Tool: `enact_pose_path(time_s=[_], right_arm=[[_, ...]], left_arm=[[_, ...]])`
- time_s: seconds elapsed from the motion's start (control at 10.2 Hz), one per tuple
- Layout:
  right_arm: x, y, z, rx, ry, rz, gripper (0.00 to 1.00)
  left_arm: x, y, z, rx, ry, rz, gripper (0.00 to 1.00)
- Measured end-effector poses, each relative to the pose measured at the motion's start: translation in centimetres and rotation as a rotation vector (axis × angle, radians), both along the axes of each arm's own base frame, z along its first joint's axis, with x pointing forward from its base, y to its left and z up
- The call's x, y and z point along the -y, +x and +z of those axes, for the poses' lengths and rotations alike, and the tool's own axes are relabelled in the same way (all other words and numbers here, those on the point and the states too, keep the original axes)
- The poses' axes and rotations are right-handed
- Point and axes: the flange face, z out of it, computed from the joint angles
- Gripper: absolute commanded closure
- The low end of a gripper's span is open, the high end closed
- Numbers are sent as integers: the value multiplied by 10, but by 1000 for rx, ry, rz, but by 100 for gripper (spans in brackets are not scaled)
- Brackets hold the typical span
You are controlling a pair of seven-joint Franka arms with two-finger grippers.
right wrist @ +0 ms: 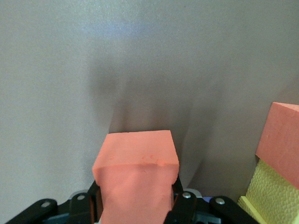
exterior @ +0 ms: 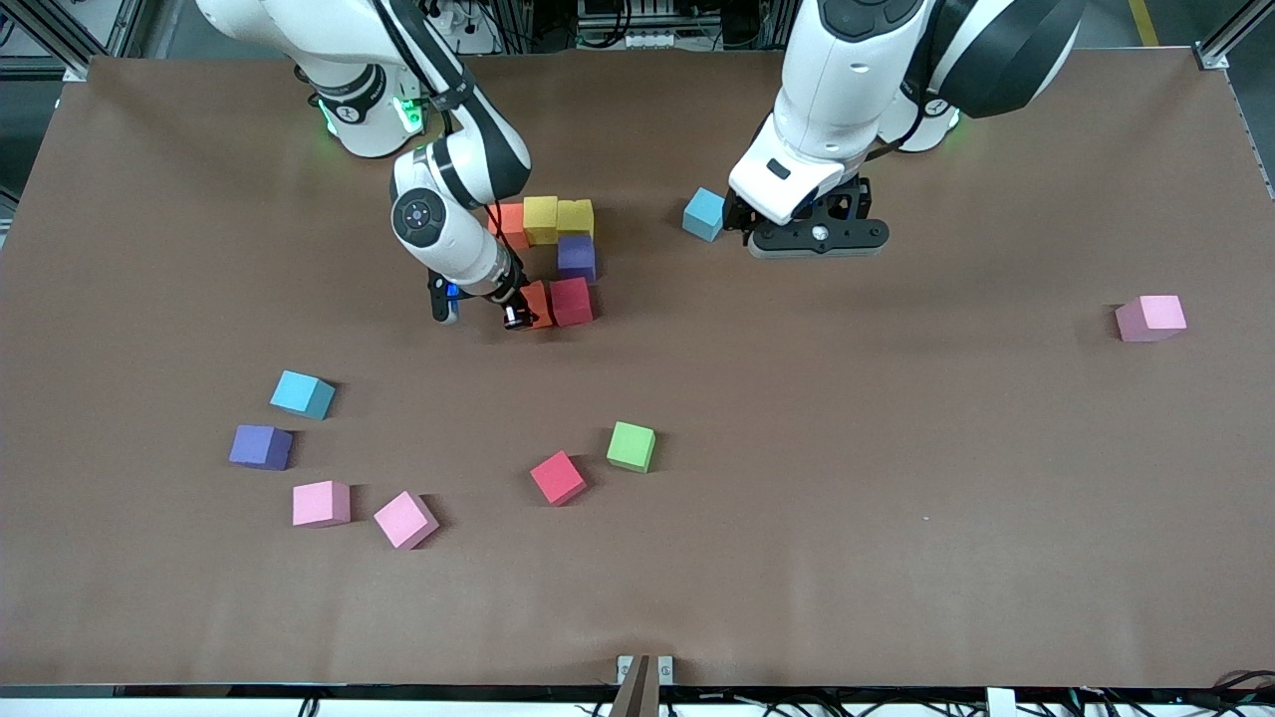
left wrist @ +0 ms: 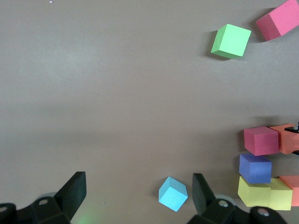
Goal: Form number 2 with 11 blocks
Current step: 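Open the right gripper to release the orange cube beside the pink cube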
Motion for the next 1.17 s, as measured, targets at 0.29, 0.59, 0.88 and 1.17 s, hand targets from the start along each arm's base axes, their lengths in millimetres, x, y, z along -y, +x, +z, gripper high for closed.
enact_pose_path(time_s=[0.29, 0.59, 0.88, 1.17], right_arm=[[0, 1, 1, 2, 1, 0, 100], [-1, 1, 1, 4, 2, 0, 100], [-1, 2, 2, 5, 3, 0, 100], [-3, 2, 3, 7, 5, 2, 90]], left_arm=[[-1, 1, 0, 0, 0, 2, 0], [-1, 1, 0, 0, 0, 2, 0], [-2, 2, 0, 0, 0, 4, 0], [-2, 2, 0, 0, 0, 4, 0]])
